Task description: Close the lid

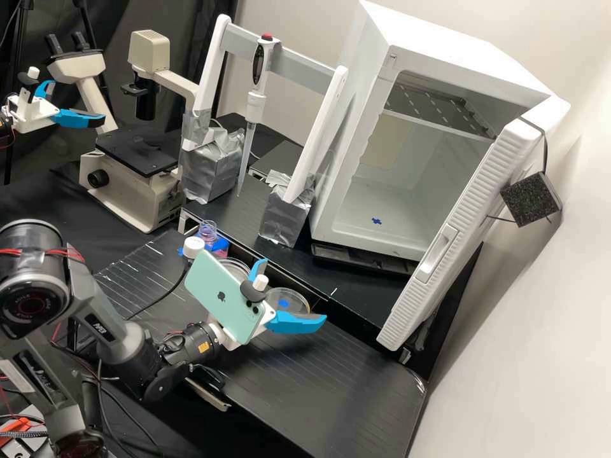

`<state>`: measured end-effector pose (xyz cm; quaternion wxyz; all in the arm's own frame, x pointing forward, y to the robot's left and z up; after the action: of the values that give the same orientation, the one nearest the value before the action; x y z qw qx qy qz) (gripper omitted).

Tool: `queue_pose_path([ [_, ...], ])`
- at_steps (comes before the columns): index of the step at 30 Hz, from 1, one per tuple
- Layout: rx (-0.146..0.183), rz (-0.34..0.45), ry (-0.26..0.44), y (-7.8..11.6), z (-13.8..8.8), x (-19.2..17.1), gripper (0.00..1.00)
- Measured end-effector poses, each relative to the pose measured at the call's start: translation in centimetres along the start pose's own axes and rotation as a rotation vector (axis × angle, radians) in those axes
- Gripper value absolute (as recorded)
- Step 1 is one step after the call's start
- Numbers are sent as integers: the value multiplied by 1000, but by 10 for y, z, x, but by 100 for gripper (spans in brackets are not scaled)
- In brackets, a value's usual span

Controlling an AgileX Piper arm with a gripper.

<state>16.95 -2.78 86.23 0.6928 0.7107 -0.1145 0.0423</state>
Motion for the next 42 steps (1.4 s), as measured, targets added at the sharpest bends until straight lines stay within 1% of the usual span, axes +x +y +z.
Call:
queue_pose_path([
  [2,-4,-1,-11,-1,2,-2,100],
  [4,-17,-6,-19,-2,3,-3,100],
  [5,-17,-12,-26,-3,4,-4,100],
  [7,-32,-16,-38,-4,6,-4,100],
  [12,-50,-29,-56,-6,10,-3,100],
  [18,-86,-40,-59,-8,11,-3,100],
  [20,-91,-54,-70,-12,13,-3,100],
  [21,-90,-39,-62,-11,12,-2,100],
  [25,-102,-22,-52,-11,13,-1,100],
  [28,-117,-14,-45,-11,14,0,100],
  [31,-113,-18,-52,-12,15,0,100],
  [37,-134,-20,-54,-12,16,3,100],
  [42,-134,-20,-54,-12,16,3,100],
])
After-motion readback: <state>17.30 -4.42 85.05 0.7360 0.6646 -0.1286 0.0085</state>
